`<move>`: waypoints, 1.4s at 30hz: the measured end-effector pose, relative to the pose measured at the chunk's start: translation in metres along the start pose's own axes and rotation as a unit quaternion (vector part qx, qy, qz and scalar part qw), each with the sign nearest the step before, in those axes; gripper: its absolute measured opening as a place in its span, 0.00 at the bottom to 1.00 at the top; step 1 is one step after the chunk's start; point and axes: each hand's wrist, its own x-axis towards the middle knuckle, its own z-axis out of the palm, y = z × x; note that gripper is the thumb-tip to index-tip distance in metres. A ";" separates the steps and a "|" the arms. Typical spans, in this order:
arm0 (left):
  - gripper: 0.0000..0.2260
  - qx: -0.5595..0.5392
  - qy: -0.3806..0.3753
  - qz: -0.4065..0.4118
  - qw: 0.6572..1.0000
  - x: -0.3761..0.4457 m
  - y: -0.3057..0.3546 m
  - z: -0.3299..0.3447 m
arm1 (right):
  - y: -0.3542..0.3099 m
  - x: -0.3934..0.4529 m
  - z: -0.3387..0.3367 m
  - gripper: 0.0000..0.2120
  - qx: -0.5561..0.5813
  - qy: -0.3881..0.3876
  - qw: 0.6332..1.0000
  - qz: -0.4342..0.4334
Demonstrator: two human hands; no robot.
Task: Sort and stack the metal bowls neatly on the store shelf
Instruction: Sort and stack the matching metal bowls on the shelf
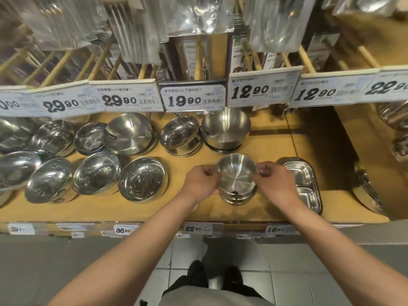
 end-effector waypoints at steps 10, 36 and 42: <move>0.06 -0.040 -0.014 -0.038 0.998 -0.005 0.005 0.001 | 0.006 0.002 0.002 0.05 0.000 -0.007 1.000 -0.016; 0.16 -0.153 -0.032 -0.090 0.984 -0.018 -0.001 0.013 | 0.015 -0.004 0.001 0.15 0.219 -0.138 0.957 0.134; 0.18 -0.158 -0.051 -0.098 0.981 -0.020 0.004 0.034 | 0.025 -0.004 -0.017 0.17 0.245 -0.126 0.950 0.150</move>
